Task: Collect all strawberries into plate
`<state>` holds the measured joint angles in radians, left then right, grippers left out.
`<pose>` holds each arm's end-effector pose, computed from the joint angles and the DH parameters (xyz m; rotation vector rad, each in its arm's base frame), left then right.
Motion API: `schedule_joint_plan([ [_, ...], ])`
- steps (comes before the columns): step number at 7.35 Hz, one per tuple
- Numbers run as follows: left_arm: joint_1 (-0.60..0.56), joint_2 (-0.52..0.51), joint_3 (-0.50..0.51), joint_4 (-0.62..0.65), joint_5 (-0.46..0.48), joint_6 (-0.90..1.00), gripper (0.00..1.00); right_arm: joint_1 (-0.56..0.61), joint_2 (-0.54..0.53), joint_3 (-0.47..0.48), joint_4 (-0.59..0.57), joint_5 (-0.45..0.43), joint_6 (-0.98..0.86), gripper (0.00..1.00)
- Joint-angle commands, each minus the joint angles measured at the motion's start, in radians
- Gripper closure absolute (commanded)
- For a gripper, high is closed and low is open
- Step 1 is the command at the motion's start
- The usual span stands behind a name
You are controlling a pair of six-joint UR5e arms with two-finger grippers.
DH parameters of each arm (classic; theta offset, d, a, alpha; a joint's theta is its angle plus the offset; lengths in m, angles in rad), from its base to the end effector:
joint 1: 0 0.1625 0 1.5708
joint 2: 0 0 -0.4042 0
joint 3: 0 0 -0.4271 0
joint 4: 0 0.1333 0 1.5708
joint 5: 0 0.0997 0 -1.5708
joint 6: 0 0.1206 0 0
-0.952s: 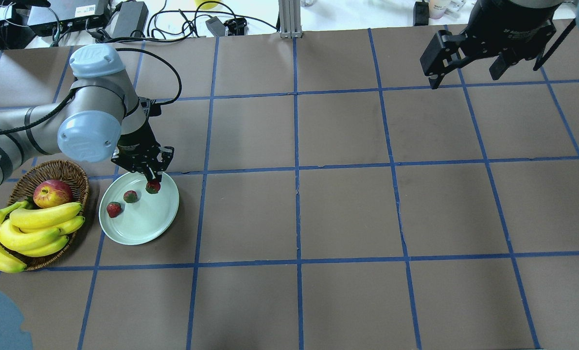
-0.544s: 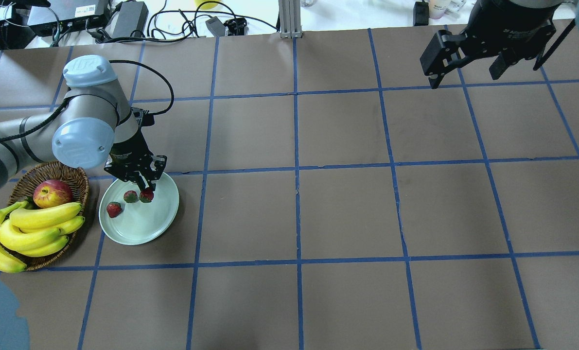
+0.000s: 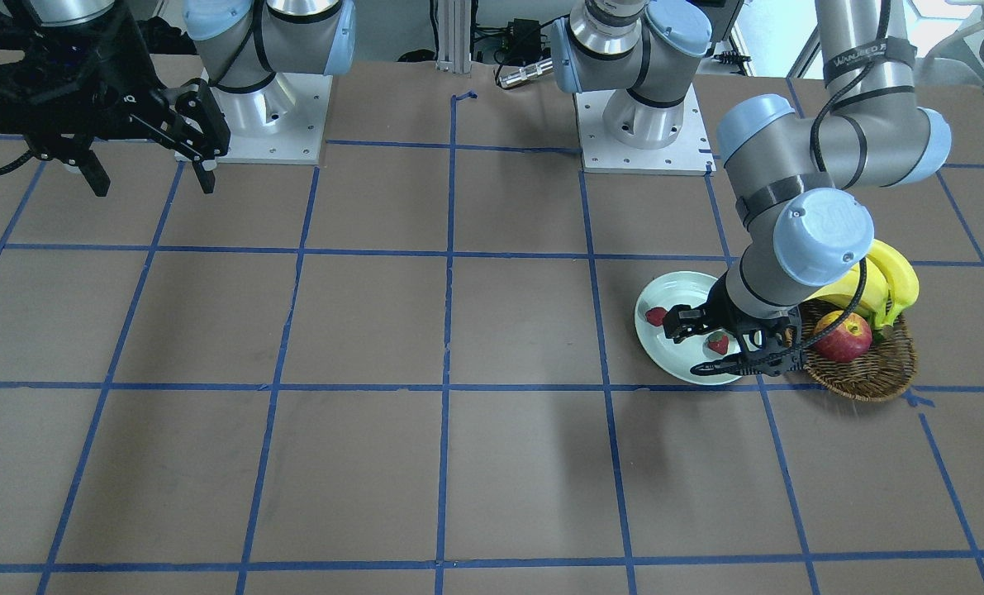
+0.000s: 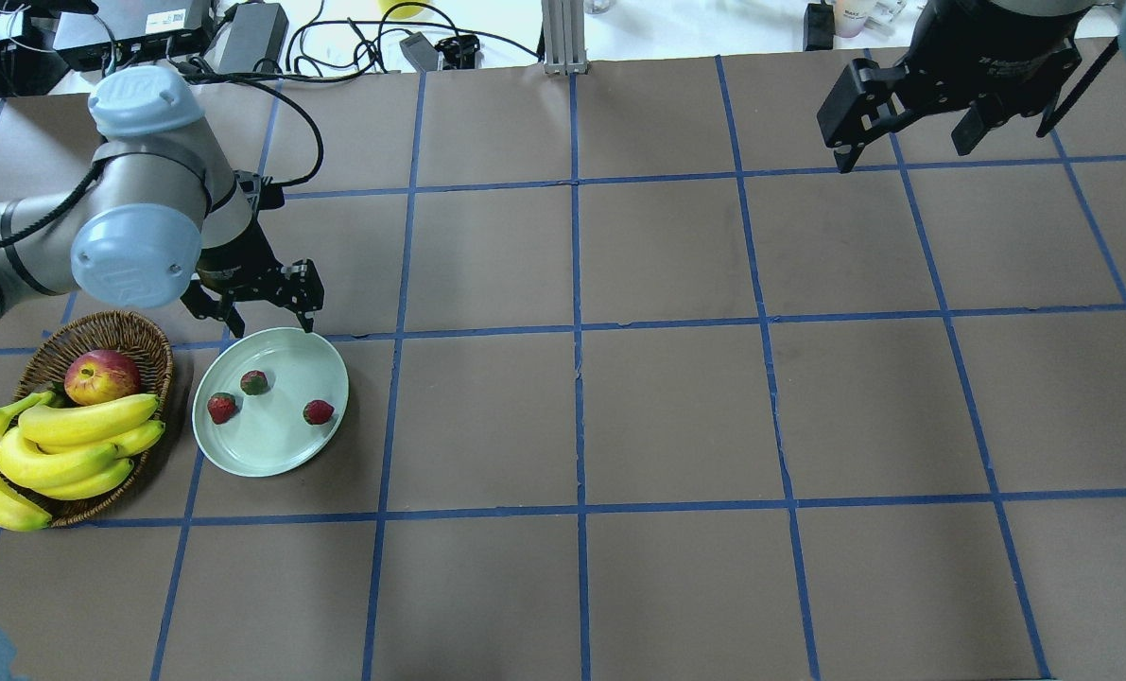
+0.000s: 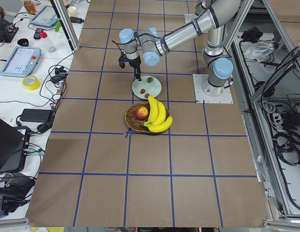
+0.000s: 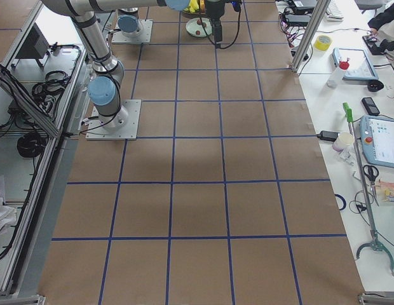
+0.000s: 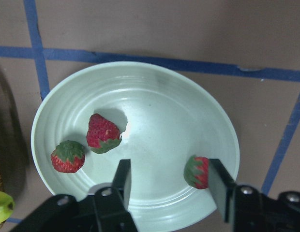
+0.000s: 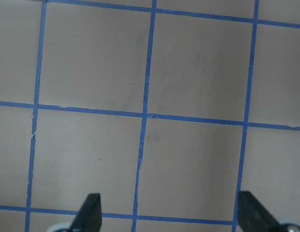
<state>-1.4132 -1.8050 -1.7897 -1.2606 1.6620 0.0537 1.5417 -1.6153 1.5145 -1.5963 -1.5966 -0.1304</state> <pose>-0.0330 -0.5716 0.2356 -0.1488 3.0537 0.2323 0.1150 -0.5246 0.5022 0.1544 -3.0961 0.1922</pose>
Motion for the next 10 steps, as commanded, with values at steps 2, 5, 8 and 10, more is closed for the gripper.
schedule_joint_plan([
  [2,-0.061,0.120,0.198,-0.218,-0.084,-0.035,0.00,0.000,0.000,0.001,-0.001,0.001,0.000,0.00],
  [5,-0.147,0.242,0.231,-0.302,-0.079,-0.037,0.00,0.000,0.000,0.001,-0.001,0.001,0.000,0.00],
  [8,-0.147,0.303,0.224,-0.376,-0.087,-0.012,0.00,-0.002,0.000,0.000,-0.001,0.001,0.000,0.00],
  [10,-0.147,0.303,0.210,-0.378,-0.084,-0.012,0.00,0.000,0.000,0.001,-0.001,0.003,0.000,0.00],
])
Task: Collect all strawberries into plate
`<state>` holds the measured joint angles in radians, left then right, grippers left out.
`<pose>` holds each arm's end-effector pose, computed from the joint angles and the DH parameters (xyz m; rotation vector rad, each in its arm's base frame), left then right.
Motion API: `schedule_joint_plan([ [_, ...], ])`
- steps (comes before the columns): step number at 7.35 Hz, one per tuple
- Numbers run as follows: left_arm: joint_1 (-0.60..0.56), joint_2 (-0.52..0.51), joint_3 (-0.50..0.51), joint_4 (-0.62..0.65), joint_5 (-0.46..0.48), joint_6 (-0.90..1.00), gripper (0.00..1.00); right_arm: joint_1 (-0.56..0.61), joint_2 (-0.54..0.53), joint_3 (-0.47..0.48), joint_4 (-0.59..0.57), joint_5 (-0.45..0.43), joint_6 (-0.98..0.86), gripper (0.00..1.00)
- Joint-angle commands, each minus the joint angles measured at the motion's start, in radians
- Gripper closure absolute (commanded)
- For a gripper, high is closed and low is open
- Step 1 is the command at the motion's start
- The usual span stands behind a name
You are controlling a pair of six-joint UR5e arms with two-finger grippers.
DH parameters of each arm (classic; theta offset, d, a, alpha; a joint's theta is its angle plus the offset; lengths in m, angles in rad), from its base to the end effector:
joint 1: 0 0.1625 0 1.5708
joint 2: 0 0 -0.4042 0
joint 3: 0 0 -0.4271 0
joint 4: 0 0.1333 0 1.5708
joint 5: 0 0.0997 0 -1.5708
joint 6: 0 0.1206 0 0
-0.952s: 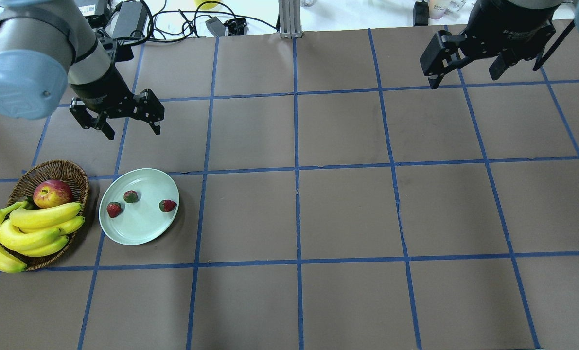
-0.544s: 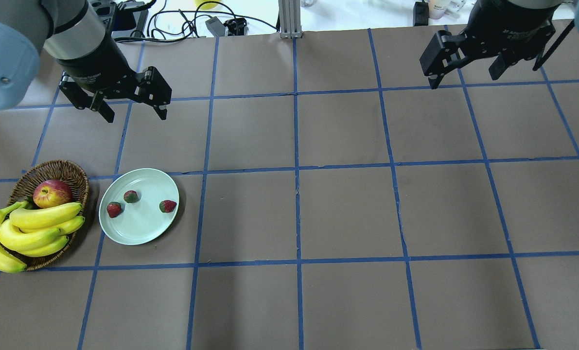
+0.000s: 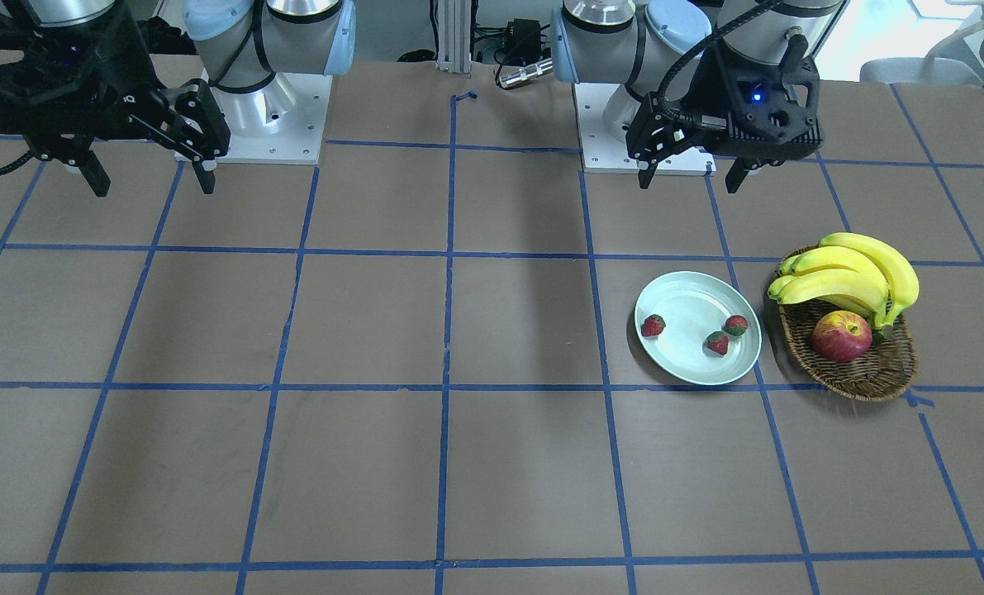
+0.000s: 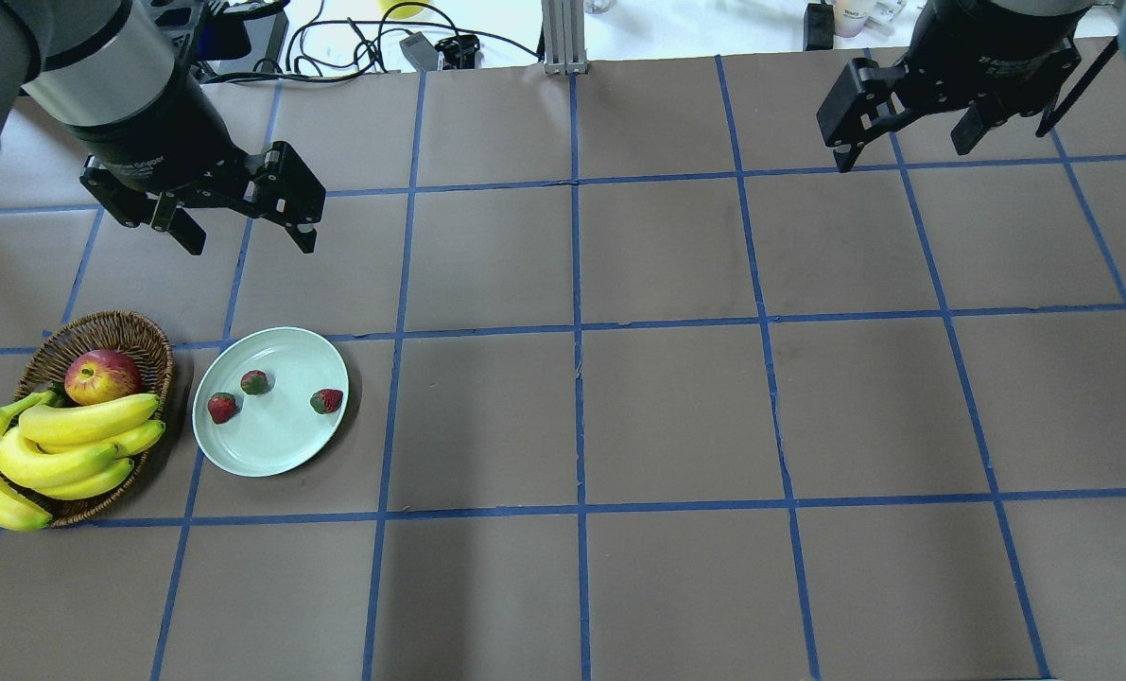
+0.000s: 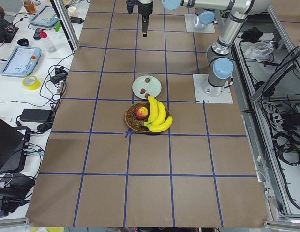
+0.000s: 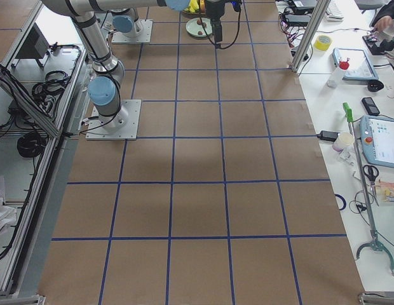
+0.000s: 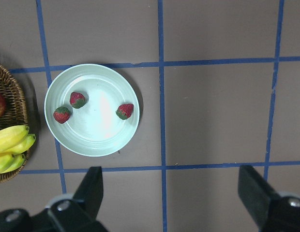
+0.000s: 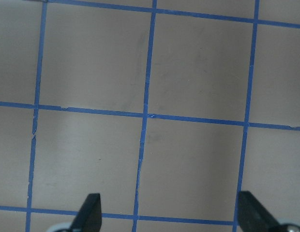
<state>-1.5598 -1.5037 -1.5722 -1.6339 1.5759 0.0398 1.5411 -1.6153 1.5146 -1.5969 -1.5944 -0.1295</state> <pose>-0.1272 -0.5005 0.4735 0.0452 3.1361 -0.0038 0.1149 -0.5247 0.5022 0.1524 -3.0983 0.1934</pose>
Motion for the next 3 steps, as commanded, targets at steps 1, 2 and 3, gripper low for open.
schedule_joint_plan([
  [1,0.006,0.002,-0.031,-0.003,0.007,0.005,0.00,0.001,0.000,0.001,0.000,-0.001,-0.001,0.00],
  [2,0.004,0.003,-0.035,-0.003,0.006,0.005,0.00,0.001,0.000,0.001,0.000,0.001,-0.001,0.00],
  [3,0.001,0.003,-0.037,-0.001,0.004,0.005,0.00,-0.001,0.000,0.001,0.000,0.001,-0.001,0.00],
])
